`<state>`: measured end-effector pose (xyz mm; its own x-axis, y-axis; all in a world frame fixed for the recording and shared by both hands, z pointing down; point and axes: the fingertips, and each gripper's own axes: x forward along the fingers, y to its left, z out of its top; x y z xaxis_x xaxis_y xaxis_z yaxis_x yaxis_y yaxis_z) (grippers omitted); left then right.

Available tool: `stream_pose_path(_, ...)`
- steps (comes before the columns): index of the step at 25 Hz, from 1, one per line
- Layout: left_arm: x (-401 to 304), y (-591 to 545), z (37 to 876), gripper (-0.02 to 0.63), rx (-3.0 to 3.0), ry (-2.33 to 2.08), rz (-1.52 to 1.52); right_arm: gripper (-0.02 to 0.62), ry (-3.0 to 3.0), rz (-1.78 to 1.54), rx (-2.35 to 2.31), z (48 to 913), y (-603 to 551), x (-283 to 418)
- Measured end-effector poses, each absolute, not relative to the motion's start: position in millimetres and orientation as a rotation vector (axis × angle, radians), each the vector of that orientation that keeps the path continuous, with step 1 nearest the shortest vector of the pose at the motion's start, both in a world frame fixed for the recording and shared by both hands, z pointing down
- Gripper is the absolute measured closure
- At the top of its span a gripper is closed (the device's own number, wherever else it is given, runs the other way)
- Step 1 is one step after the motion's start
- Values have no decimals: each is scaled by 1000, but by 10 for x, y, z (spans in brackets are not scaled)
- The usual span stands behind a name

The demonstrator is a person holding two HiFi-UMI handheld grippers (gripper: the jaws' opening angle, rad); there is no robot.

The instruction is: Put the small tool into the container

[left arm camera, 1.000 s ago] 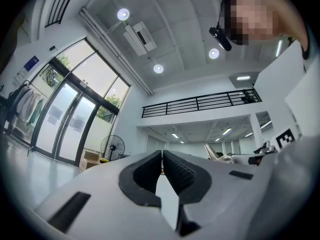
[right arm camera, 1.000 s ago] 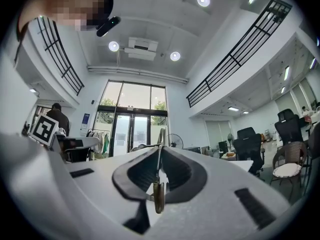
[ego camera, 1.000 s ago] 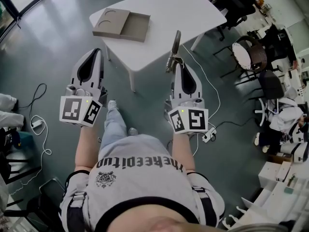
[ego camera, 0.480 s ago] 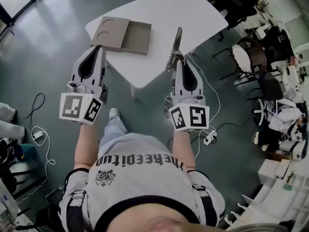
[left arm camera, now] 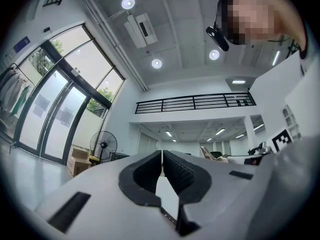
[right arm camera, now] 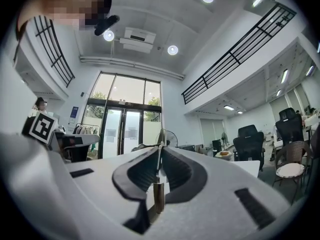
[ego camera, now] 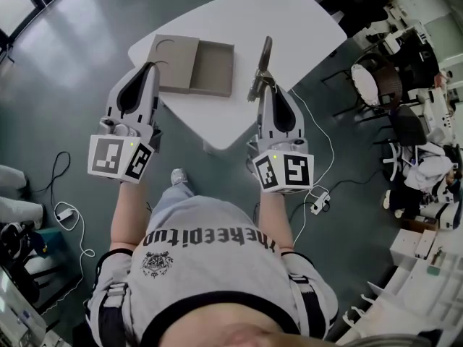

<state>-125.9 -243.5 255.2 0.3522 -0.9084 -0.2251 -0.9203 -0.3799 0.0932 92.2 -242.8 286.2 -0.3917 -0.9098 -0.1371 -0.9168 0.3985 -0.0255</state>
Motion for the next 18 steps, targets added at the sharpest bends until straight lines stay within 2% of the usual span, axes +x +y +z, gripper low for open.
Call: stream_pose_path(18,-1689,-3228,2624,594,-2644,1567,357,572,2514,-94,-1815,3356,-3175,430)
